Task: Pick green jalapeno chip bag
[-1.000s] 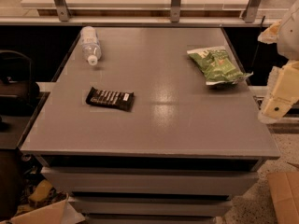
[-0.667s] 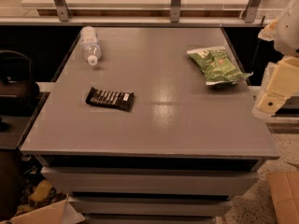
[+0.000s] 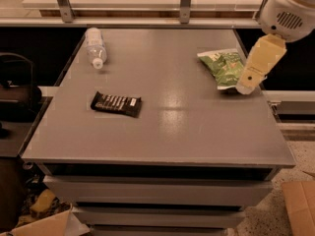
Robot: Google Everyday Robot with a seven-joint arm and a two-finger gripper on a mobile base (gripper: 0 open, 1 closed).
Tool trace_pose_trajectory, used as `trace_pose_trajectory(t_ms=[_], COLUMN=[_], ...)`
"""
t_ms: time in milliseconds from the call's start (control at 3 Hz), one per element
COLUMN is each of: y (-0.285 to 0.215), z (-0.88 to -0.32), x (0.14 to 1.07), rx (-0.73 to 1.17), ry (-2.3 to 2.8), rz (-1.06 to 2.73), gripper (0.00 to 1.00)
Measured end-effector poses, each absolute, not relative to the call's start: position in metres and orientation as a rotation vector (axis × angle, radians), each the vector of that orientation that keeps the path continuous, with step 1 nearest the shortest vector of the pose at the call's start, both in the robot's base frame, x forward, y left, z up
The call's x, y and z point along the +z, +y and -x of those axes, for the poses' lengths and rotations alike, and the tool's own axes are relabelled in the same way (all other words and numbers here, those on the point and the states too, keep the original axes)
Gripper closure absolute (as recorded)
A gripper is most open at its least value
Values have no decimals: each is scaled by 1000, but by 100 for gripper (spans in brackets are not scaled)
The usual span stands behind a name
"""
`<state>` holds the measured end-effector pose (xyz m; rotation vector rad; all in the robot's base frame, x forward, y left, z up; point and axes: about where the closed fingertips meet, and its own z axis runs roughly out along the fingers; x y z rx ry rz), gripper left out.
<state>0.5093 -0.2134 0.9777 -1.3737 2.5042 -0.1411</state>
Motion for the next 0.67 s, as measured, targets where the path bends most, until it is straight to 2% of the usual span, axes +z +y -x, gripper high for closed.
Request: trace_pose_trajectory(t_ms=[667], y=[-201], z=[-575], x=[949], rx=[-119], ry=[2744], rz=[979], gripper=[0])
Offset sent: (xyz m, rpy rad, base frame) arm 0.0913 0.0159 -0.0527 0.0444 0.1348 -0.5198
